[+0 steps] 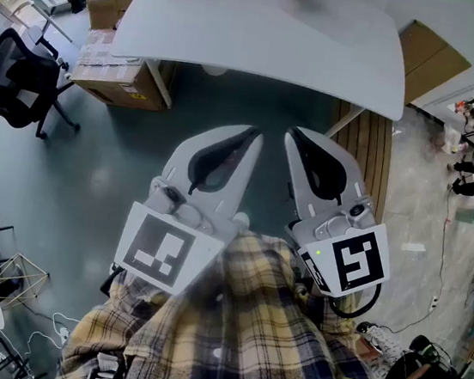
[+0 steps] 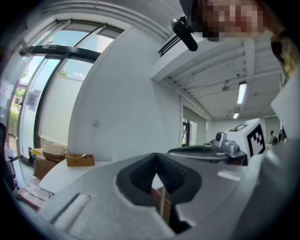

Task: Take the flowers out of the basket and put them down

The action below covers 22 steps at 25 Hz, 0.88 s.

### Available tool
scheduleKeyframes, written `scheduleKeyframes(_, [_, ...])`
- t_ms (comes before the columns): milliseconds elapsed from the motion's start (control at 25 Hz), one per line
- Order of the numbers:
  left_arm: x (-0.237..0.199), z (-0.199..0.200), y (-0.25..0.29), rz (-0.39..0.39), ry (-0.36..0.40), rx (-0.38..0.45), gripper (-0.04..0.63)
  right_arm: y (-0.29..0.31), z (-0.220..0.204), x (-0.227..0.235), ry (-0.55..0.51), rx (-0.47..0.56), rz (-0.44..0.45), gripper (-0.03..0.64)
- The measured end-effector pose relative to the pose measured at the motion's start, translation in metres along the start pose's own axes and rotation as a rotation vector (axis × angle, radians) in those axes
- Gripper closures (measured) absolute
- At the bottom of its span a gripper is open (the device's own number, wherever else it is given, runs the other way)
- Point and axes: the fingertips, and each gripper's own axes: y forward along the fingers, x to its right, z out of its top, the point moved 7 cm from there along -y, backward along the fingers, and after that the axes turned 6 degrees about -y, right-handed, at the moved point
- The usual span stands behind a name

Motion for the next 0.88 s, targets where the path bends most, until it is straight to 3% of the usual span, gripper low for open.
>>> scheduleKeyframes(320, [0.002,0.002,-0.003,0.006,0.001,0.002,0.595,-0.007,0.003,-0.001,-0.007,0.003,-0.029,0.614])
scheduleKeyframes(880, [0.029,-0.010,0.009,0.054,0.005,-0.002,0.595,-0.032,-0.008,0.017,-0.003,0.016,0.010,0.614])
